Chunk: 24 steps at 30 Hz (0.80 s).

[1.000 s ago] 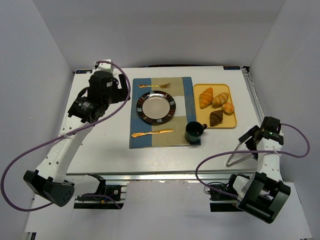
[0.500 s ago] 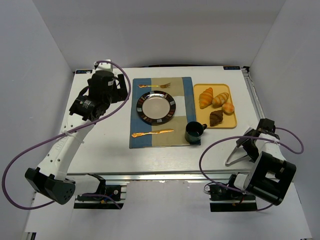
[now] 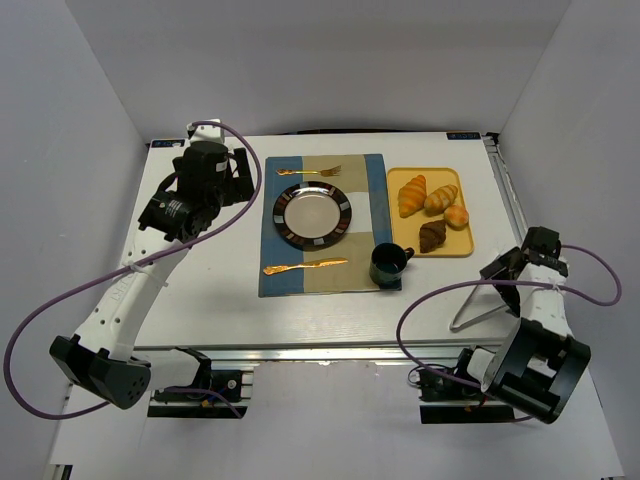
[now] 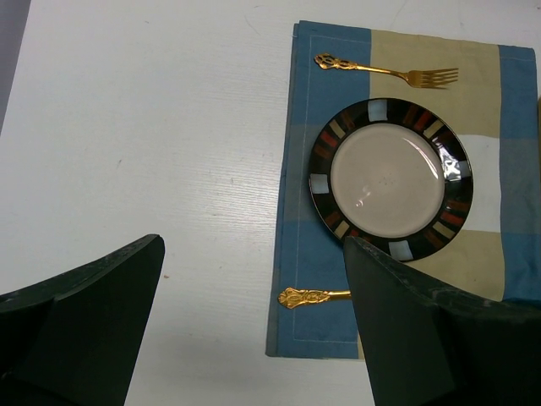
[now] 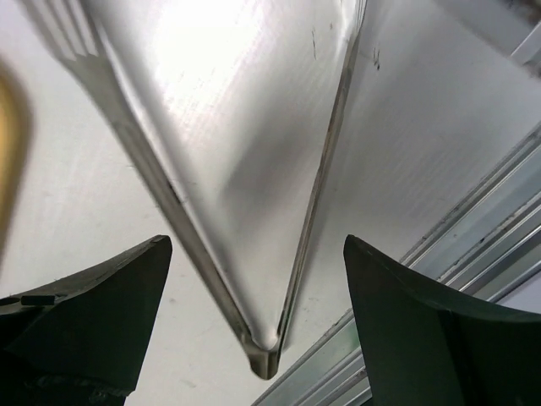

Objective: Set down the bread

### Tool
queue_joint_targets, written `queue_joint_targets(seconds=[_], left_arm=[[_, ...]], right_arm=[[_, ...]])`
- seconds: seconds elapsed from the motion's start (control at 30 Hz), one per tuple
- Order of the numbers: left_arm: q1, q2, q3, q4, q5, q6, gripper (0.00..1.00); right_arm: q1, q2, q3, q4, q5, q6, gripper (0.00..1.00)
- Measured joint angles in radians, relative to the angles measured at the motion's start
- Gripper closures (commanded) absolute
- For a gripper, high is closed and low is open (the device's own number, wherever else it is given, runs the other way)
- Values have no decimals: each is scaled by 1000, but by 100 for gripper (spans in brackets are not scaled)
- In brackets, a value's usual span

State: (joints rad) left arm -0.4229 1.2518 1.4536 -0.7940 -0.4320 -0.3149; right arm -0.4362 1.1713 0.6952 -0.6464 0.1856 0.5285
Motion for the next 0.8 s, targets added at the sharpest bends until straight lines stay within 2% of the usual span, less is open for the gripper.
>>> queue_joint_targets(seconds=[0.17, 0.8], left_arm=[[0, 0, 0, 0, -4, 0, 2], [0, -6, -6, 0, -23, 4, 2]], right_arm=[[0, -62, 43, -28, 2, -9, 11], [21, -28, -6, -2, -36, -118, 11]])
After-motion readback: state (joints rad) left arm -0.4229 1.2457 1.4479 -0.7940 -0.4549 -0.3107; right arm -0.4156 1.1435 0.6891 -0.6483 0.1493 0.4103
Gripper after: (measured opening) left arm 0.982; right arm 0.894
